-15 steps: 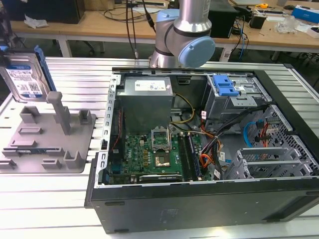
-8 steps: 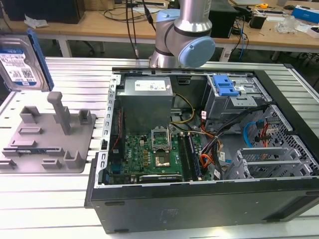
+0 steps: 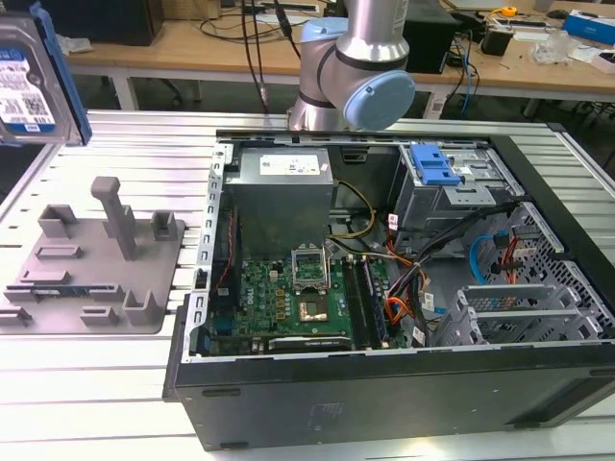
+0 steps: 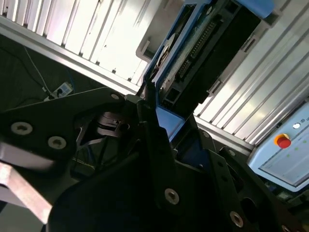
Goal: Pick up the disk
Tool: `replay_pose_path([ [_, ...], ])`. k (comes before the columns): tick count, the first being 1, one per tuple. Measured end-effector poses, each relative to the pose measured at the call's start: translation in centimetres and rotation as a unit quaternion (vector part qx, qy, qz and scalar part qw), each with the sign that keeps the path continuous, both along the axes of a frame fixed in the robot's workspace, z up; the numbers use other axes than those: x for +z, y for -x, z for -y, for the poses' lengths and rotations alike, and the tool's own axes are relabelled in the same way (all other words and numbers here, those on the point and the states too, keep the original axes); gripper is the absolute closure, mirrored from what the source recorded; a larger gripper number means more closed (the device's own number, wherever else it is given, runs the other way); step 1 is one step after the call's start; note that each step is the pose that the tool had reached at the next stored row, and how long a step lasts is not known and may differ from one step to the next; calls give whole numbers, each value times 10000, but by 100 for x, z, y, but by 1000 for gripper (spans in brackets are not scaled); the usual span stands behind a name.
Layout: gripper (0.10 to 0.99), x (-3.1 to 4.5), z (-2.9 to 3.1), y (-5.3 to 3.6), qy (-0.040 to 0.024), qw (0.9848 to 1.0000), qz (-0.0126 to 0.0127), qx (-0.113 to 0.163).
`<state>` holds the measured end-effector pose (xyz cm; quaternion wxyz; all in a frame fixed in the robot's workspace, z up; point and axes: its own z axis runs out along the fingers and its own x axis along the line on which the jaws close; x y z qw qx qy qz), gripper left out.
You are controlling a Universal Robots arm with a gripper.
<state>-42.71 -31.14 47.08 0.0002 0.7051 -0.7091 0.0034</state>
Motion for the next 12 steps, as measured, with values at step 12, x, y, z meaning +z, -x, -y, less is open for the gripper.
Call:
replay_pose_path([
  [12, 718, 229, 2, 3, 0, 10000, 0, 23],
])
